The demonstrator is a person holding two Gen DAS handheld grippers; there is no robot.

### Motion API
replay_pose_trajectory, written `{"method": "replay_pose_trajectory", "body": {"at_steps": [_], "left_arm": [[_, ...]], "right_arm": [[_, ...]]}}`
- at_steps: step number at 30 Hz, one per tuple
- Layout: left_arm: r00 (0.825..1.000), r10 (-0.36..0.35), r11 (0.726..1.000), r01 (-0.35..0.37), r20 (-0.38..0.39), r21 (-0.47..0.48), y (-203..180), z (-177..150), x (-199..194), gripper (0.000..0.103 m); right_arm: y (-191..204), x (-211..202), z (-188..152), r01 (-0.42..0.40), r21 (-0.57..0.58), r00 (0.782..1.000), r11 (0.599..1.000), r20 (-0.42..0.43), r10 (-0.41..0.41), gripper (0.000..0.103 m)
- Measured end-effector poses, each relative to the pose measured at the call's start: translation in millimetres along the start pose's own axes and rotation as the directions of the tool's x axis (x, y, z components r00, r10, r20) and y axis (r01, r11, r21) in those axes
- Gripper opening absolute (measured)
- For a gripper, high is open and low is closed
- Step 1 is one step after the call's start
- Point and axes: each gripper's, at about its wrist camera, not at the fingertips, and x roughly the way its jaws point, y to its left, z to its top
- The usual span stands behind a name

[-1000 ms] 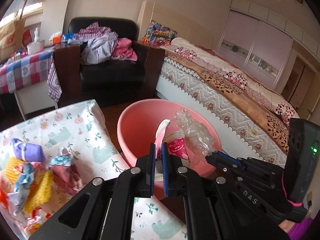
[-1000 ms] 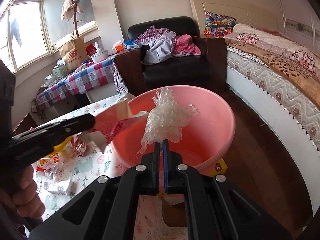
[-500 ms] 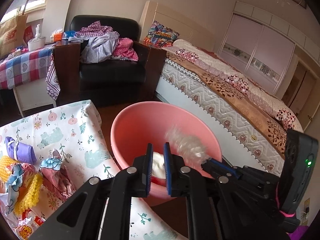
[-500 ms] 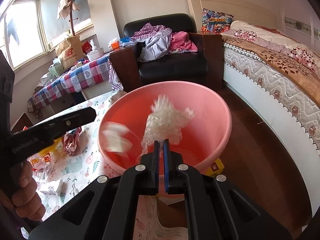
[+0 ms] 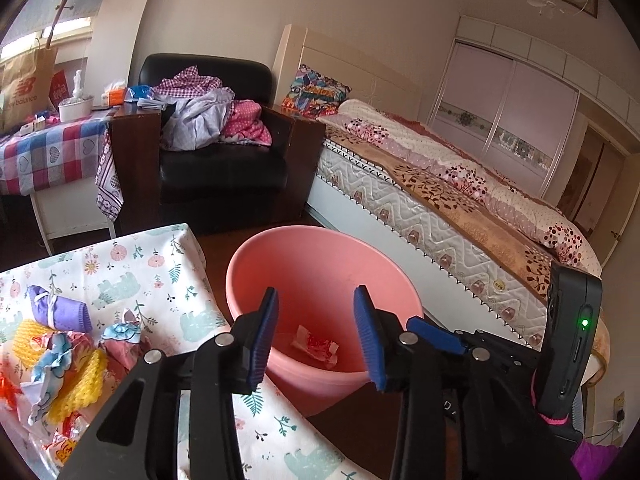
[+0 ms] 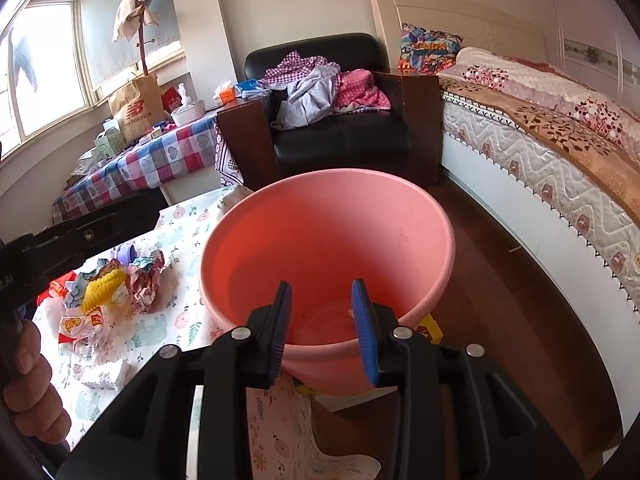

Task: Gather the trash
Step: 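Move both open tools back over the trash on the table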

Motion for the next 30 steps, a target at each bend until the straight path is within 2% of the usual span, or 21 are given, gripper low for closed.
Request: {"method": "replay_pose_trajectory", "body": {"at_steps": [10,17,25,30], "left_arm": [[0.999,0.032,0.999,-0.032,0.023,-0.004,6,-11,-36,0.046],[0.997,0.072,0.997,-0.071,0.034,-0.009,20,-24,-64,0.047],[0.99,0.137,0.99,-0.135,0.046,-0.039,51,-39,-102,0.047],[0.976,0.21,0.977,-0.208,0.059,-0.043,74,-55,-134,0.049]], "right_arm": [[26,-16,-5,-0.037,-0.044,0.999,0.998,0.003,0.037,0.032],[50,-23,-9,-0.069,-0.083,0.998,0.994,-0.007,0.069,0.032],[77,-26,-15,-0.127,-0.109,0.992,0.986,-0.036,0.124,0.033],[94,-26,-21,-0.166,-0.125,0.986,0.978,-0.054,0.161,0.033]]}}
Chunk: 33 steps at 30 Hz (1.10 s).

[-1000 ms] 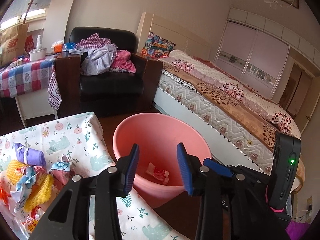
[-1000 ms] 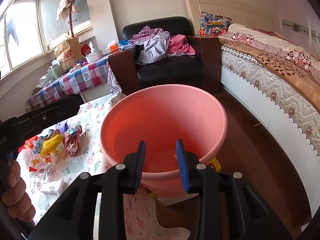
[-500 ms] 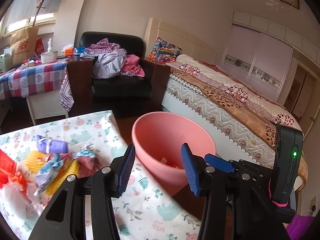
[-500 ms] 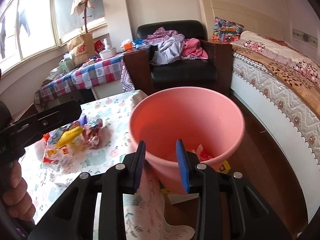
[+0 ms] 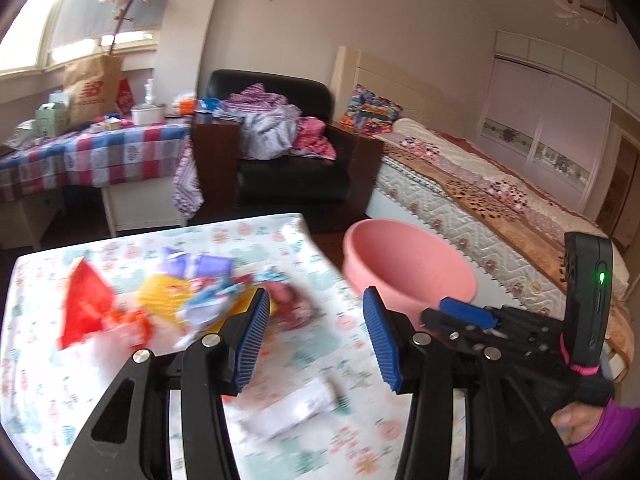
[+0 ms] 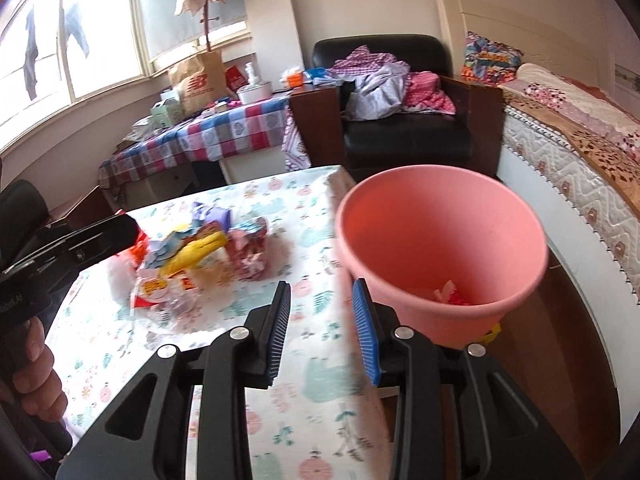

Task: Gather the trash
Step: 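Move both open tools back over the trash on the table, then grasp the white plastic bag with the left tool while the right tool grasps the orange bag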

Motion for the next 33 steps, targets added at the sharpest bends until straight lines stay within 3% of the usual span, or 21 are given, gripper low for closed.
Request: {"method": "replay_pose_trajectory", "body": {"at_steps": [7,16,25,33], "left_arm": [[0.993,0.118,0.993,-0.118,-0.009,-0.009,43,-25,-31,0.05],[0.969,0.237,0.967,-0.241,-0.065,-0.077,92,-57,-51,0.05],[0.95,0.292,0.933,-0.308,-0.108,-0.187,127,-59,-42,0.05],[0.943,0.291,0.906,-0.326,-0.161,-0.27,151,-55,-16,0.05]], "right_arm": [[24,8,-10,-0.055,-0.032,0.997,0.998,-0.046,0.054,0.033],[43,16,-16,-0.11,-0.048,0.991,0.993,-0.086,0.106,0.033],[50,19,-20,-0.139,-0.085,0.986,0.987,-0.102,0.13,0.033],[49,23,-21,-0.147,-0.08,0.983,0.986,-0.12,0.137,0.033]]}}
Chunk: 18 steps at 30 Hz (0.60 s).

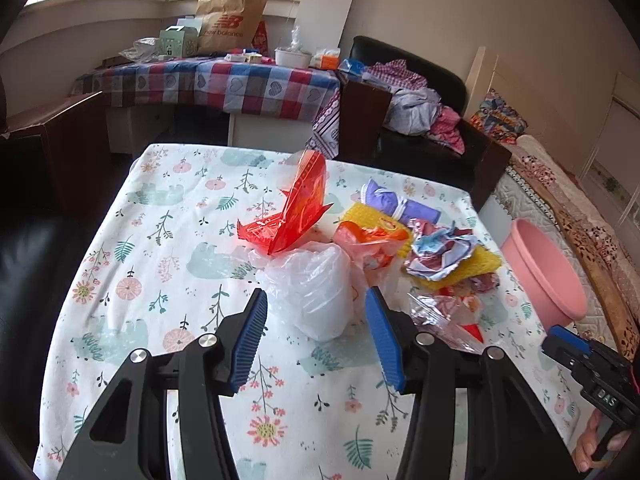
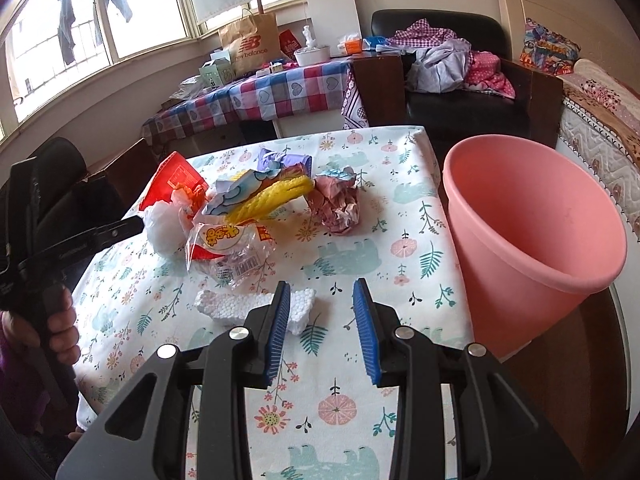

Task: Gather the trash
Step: 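Grasp the white plastic bag with the left tool while the right tool grasps the orange bag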

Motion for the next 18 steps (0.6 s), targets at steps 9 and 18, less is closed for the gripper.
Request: {"method": "replay_pose_trajectory", "body": {"at_steps": [9,18], "left_arm": [[0.995,0.005,0.999,-0.011,-0.099,-0.053,1,5,32,0.036],[0.998,-0.017,0.999,0.015,-0.057,-0.031,9,3,17,0.014]], "right_arm": [[7,7,3,-0.013,-0.011,1.0,1.0,-0.018,0.013,0.033],[36,6,13,-0.063,-0.081,0.998,0.995,0.0,0.063,0.033]]}}
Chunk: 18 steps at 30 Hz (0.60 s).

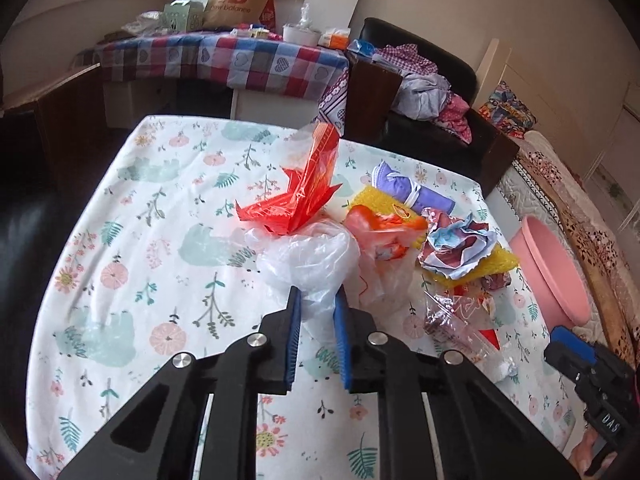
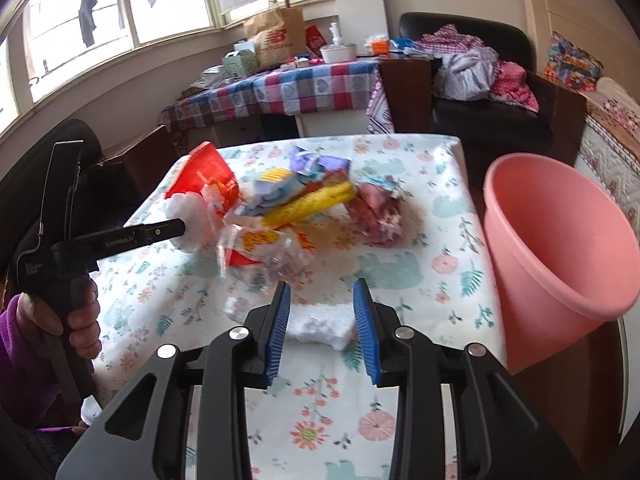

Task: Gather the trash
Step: 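Grasp the white plastic bag with the left tool while the right tool grasps the orange bag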

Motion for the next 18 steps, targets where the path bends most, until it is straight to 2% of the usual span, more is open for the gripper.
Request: {"method": "replay_pose_trajectory", "body": {"at_steps": [5,11,18], "left_arm": [[0.999,-0.007,1.0,0.007,0.039,0.023,3,-2,-23,0.014],[0.997,-0.025,1.0,0.025,0.079,0.0,20,-3,-48,0.014],[0.995,-0.031,0.999,0.034,0.094,-0.029,39,-3,-59,0.014]], "right_arm": [[18,1,17,-0.051,-0.045,0.999,0.998,0.014,0.051,0.033],[48,21,45,-0.128,-0.099,0.992,0.987,-0.022,0.127,0.033],[82,58,69,-0.139,-0.166,0.989,0.976,-0.079,0.127,0.033]]}}
